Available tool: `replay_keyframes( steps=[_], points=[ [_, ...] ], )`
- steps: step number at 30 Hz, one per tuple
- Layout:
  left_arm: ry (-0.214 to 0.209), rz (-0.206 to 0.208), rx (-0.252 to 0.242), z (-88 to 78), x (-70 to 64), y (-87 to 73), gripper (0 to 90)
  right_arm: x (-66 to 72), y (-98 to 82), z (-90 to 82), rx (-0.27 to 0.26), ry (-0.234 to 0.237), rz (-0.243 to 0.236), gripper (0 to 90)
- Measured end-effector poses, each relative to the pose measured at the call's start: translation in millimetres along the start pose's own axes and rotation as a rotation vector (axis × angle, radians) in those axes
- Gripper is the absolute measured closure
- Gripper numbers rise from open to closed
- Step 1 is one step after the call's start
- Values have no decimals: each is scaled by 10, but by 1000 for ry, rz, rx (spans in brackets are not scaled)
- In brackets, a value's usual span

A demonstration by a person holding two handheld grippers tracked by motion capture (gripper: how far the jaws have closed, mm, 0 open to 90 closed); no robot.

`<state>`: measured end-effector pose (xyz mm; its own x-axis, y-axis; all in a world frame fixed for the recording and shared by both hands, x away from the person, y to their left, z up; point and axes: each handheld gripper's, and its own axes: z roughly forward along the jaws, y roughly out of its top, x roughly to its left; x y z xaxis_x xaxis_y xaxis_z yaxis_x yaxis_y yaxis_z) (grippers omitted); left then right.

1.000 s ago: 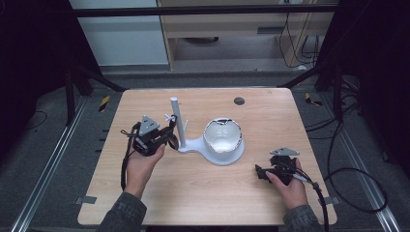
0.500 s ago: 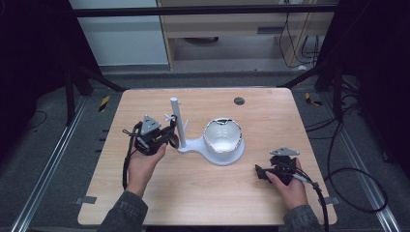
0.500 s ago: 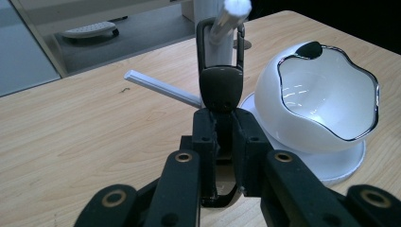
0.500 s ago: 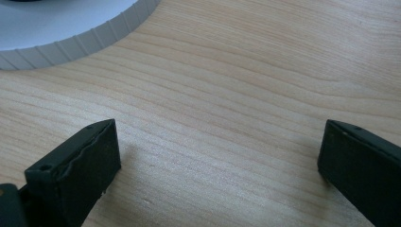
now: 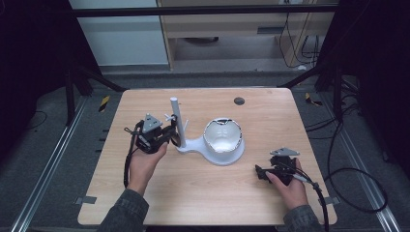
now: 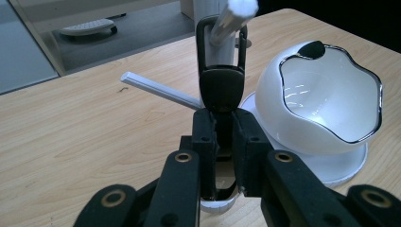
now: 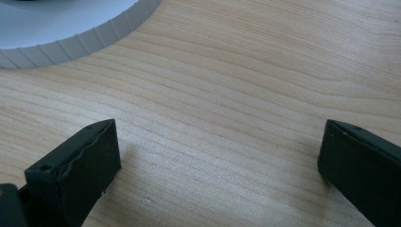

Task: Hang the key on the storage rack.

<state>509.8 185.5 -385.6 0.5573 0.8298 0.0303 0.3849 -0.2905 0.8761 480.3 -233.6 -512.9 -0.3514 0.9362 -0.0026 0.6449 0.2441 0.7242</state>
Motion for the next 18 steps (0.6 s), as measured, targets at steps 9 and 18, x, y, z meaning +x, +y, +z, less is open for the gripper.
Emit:
replay_keyframes(
  steps=[9, 18],
  points=[
    [-5, -2, -1, 16, 10, -1, 798, 1, -3, -3, -1, 2, -2, 5],
    [-22, -10, 4, 12, 17, 1, 737, 1, -3, -3, 0, 2, -2, 5]
  ],
)
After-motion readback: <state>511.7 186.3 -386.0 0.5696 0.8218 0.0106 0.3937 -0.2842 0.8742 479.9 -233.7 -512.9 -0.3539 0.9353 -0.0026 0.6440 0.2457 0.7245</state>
